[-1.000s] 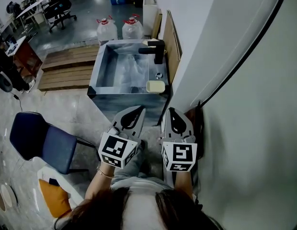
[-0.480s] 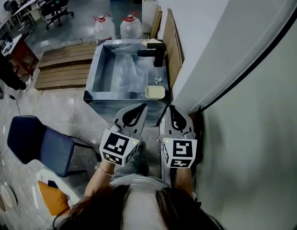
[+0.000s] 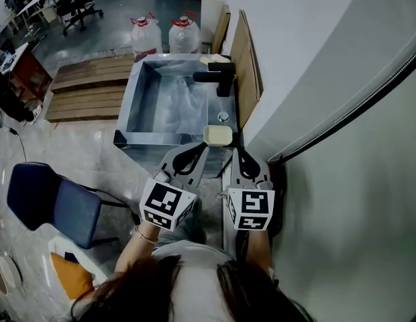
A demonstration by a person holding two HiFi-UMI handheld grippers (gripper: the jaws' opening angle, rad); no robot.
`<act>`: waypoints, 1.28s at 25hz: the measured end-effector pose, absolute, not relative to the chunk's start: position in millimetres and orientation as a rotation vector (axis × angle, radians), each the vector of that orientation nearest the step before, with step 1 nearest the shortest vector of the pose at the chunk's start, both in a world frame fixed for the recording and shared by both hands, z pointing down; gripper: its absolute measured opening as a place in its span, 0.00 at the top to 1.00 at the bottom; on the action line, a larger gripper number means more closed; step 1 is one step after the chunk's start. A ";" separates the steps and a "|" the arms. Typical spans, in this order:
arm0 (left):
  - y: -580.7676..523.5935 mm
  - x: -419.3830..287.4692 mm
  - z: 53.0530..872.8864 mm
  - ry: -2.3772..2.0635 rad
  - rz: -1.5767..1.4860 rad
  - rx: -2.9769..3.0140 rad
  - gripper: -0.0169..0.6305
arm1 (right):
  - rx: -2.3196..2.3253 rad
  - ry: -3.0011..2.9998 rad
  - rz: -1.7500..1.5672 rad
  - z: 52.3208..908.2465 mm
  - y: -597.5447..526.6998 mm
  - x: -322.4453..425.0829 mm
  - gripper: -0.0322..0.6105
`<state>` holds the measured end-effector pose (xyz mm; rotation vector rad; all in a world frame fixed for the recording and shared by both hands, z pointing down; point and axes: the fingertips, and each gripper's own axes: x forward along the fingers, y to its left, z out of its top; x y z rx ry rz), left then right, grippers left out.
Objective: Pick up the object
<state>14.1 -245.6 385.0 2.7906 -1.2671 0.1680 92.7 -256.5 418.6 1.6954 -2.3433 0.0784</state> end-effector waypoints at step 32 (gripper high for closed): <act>-318.3 22.6 414.5 -1.123 0.254 2.812 0.96 | 1.493 -2.155 0.232 524.9 -354.1 93.6 0.90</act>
